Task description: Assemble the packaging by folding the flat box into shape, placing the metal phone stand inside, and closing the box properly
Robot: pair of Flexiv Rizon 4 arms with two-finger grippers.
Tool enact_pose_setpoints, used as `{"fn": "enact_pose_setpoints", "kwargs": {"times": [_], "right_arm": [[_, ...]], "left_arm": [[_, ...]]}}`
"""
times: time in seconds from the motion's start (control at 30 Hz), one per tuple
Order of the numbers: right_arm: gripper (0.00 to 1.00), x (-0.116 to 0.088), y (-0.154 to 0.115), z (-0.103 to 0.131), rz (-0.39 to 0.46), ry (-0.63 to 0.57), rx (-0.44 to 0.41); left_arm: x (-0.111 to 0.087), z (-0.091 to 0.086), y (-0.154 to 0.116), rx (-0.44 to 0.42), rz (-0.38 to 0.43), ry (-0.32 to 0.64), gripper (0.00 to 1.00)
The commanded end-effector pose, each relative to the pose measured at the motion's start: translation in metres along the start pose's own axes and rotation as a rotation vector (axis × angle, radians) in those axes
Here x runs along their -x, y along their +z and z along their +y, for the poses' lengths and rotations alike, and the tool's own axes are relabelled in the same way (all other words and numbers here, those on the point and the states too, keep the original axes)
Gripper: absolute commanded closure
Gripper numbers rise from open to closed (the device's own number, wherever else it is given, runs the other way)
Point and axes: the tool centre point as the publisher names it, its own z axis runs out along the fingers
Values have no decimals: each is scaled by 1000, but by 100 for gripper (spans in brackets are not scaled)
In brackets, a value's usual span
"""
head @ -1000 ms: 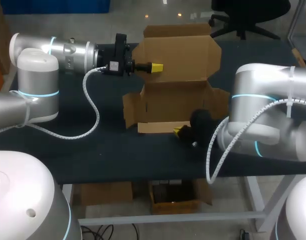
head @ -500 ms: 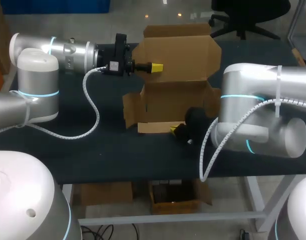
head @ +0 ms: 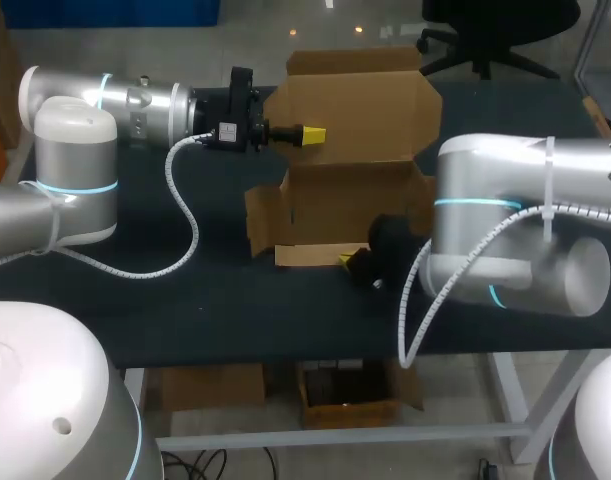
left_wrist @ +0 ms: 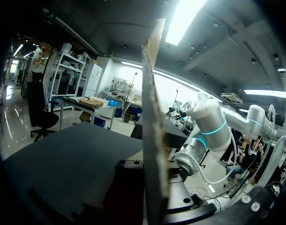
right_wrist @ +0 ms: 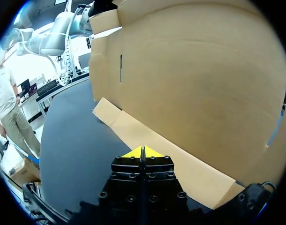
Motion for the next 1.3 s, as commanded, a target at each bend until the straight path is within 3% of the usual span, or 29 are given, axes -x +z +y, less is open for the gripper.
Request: {"fn": "enact_pose_setpoints", "kwargs": {"times": [0.03, 1.3], "right_arm": [[100, -1, 4, -2, -8, 0, 2], [100, 0, 7, -3, -8, 17, 1]], "left_arm": [[0, 1, -1, 0, 3, 1, 100], [-11, 27, 4, 43, 54, -16, 100]]}}
